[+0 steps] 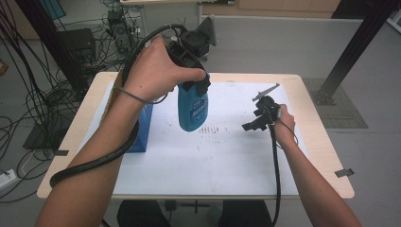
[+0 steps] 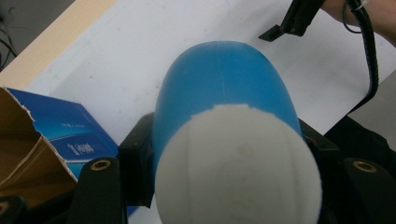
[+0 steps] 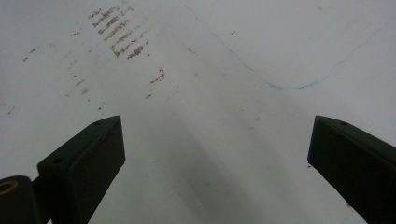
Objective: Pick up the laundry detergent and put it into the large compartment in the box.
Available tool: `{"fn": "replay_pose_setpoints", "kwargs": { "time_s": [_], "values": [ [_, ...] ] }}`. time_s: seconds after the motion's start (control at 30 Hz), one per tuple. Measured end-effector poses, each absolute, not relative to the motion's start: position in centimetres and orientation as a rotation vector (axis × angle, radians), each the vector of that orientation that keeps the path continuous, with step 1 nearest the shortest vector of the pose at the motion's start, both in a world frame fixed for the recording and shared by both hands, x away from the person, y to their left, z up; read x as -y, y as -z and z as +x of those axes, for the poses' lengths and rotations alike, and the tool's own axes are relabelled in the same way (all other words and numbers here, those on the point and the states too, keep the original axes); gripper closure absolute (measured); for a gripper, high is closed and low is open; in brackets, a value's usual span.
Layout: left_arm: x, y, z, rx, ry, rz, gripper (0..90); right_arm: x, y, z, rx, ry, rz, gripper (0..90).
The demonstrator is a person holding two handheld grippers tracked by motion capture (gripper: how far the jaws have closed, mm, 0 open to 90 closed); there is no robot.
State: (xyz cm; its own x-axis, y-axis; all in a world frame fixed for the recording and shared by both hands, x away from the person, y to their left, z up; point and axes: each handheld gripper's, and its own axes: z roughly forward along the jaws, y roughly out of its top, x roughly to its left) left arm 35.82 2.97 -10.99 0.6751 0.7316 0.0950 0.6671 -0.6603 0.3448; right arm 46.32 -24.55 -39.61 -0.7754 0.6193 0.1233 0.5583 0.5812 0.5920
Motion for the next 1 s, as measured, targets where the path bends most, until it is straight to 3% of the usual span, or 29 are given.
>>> {"fn": "replay_pose_setpoints", "kwargs": {
  "time_s": [0.47, 1.0],
  "values": [
    [-6.5, 10.3, 37.9, -1.281, -0.366, 2.555, 37.3, 24.5, 39.5, 46.4, -2.709, -0.962, 1.016, 3.8],
    [-15.0, 9.5, 39.9, -1.603, -0.464, 2.373, 37.3, 24.5, 39.4, 46.5, -2.701, -0.973, 1.015, 3.8]
  ]
}}
